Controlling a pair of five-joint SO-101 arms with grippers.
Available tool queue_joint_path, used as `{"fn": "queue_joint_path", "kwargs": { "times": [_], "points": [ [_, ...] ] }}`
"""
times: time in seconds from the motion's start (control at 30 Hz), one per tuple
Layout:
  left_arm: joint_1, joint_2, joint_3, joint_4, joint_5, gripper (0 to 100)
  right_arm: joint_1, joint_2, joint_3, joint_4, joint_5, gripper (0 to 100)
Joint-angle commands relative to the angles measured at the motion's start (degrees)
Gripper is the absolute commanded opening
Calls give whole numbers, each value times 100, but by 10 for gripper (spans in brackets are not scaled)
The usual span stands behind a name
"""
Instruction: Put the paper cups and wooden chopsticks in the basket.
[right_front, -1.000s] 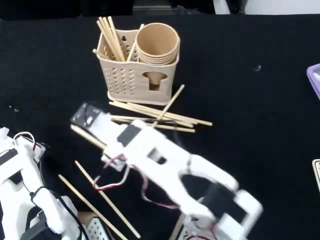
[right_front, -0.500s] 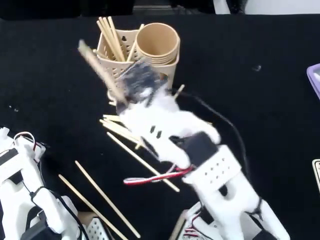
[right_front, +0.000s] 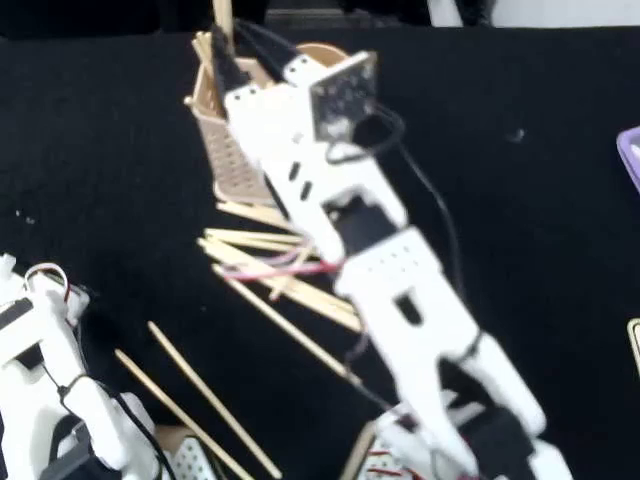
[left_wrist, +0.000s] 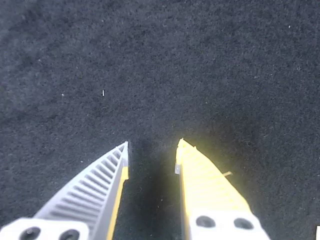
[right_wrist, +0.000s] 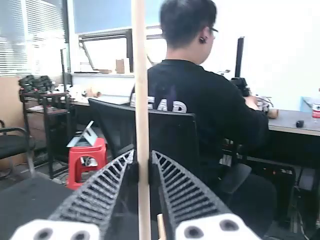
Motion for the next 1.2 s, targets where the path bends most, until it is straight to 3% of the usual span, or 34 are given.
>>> {"fn": "queue_joint_path", "kwargs": {
  "times": [0.0, 0.27, 0.47, 0.63, 0.97, 1.17],
  "points": [
    [-40, -70, -198, -70, 9, 159, 255, 620, -725, -422, -44, 11],
    [-40, -70, -198, -44, 9, 159, 352, 1903, -1209, -501, -44, 11],
    [-40, -79, -198, -53, 9, 159, 352, 1666, -426, -501, -44, 15],
    [127, -70, -198, -62, 9, 159, 343, 1138, 356, -501, -70, 160],
    [224, -70, -198, -79, 0, 159, 229, -1648, 2290, -325, -53, 105],
    [224, -70, -207, -79, 0, 159, -879, -4048, 4259, 2084, -88, 106]
  ]
}}
